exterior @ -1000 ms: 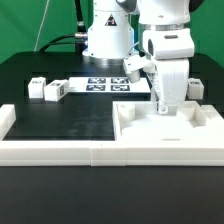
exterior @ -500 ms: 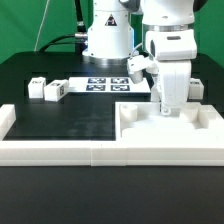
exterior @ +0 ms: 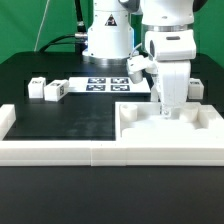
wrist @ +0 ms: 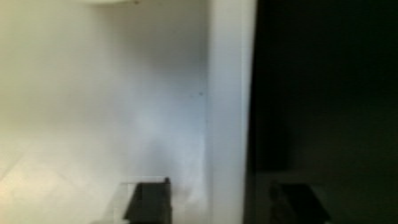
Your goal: Assemble one leg
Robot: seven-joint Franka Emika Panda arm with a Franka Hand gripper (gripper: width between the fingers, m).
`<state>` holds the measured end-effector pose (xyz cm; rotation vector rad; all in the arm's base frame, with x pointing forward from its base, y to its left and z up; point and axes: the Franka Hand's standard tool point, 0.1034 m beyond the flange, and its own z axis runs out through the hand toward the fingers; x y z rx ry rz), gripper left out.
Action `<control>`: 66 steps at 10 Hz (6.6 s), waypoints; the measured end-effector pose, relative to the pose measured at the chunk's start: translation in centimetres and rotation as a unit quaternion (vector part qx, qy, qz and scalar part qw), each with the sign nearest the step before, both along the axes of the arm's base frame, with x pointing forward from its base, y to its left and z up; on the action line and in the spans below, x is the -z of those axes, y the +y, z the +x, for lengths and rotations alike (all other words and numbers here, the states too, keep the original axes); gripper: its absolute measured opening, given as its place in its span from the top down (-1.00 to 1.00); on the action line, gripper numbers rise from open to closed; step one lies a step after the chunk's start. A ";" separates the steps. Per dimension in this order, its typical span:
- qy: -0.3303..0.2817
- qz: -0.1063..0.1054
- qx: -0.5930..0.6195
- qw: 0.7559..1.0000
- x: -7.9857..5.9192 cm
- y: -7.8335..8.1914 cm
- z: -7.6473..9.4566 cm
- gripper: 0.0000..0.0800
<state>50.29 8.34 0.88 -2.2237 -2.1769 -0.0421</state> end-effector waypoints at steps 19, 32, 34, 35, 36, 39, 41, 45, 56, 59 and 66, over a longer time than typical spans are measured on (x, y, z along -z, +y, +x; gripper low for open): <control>-0.005 0.009 0.299 0.954 -3.9 1.1 -3.4 -0.62; 0.049 0.017 0.684 0.728 -3.2 8.2 -8.0 -0.62; 0.054 0.017 0.714 0.698 -3.2 8.1 -8.0 -0.62; 0.057 0.017 0.737 0.673 -3.2 8.2 -8.1 -0.62; 0.059 0.017 0.743 0.666 -3.2 8.3 -8.1 -0.62; 0.069 0.001 0.736 0.673 -3.0 8.8 -8.8 -0.62; 0.117 -0.063 0.720 0.681 -3.0 8.0 -9.4 -0.62; 0.219 -0.179 0.686 0.670 -2.7 8.4 -10.2 -0.62; 0.349 -0.316 0.638 0.609 0.2 9.0 -12.8 -0.62; 0.349 -0.317 0.638 0.609 0.2 9.0 -12.8 0.03; 0.349 -0.317 0.638 0.609 0.2 9.0 -12.8 0.28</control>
Offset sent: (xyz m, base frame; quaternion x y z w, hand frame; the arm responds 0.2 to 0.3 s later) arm 0.0000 0.0000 0.0000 0.0000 0.0000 0.0000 1.0000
